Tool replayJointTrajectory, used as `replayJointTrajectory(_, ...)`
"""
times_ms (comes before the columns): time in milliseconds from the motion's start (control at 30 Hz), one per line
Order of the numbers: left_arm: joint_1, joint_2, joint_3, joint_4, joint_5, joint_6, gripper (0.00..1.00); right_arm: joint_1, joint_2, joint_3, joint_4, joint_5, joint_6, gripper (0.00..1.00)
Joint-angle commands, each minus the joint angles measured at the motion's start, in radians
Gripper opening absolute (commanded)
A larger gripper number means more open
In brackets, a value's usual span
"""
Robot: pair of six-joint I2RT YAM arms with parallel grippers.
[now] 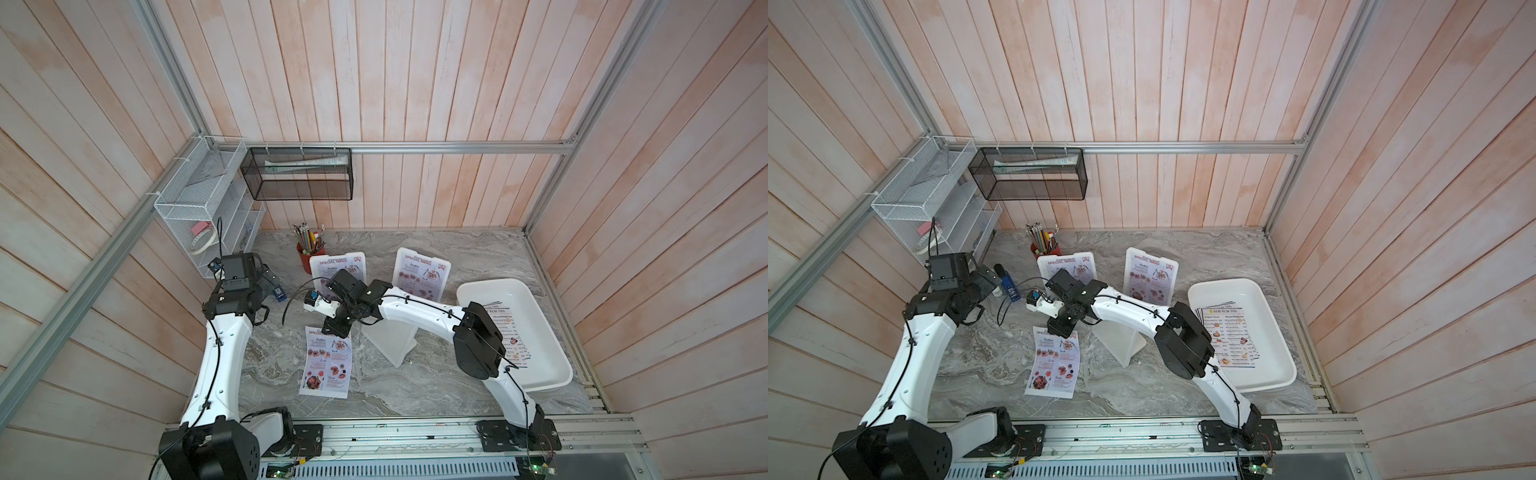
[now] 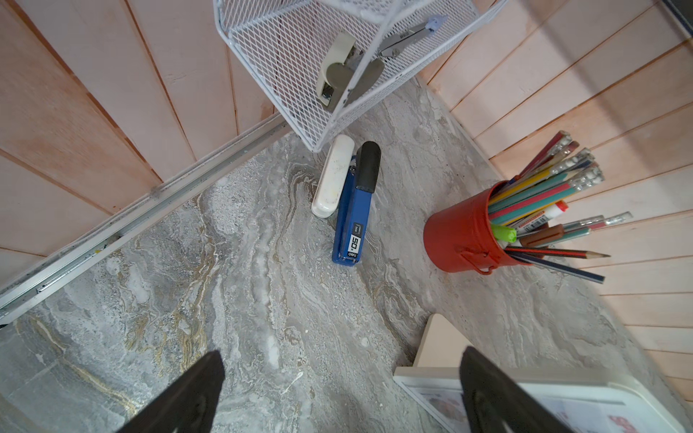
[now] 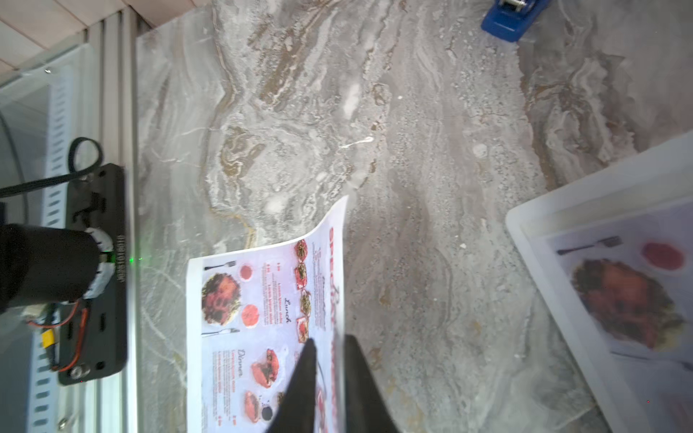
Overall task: Replace the menus in the menu holders
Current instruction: Place the menu at the center of the board, then adjust the menu at the storage box.
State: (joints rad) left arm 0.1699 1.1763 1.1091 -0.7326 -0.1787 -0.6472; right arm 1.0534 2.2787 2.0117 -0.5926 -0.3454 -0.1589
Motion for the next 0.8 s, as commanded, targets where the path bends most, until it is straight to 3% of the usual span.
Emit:
replayJointTrajectory(0,0.002,0.003,0.006,0.026,0.045,0.022,1.0,-0.002,-0.004,0.098,-0.009,0.12,-0.024,0.3)
replayJointTrajectory(200,-0.052,-0.007,0.036,0.019,0.113,0.065,0.99,-0.013,-0.127,0.168,-0.106,0.133,-0.016,0.39)
replayJointTrajectory(400,-0.243,-0.017,0.127,-0.039,0.132,0.109,0.98,-0.126,-0.343,0.147,-0.215,0.056,0.134,0.51)
replayJointTrajectory(533,-0.414,-0.028,0.211,-0.08,0.115,0.118,0.98,-0.324,-0.549,-0.046,-0.207,0.055,0.25,0.66)
replayJointTrajectory(667,-0.609,-0.021,0.284,-0.113,0.058,0.11,0.97,-0.613,-0.792,-0.425,-0.041,0.065,0.393,0.72)
replayJointTrajectory(767,-0.751,0.003,0.334,-0.124,0.011,0.101,0.97,-0.851,-0.947,-0.698,0.078,0.004,0.493,0.74)
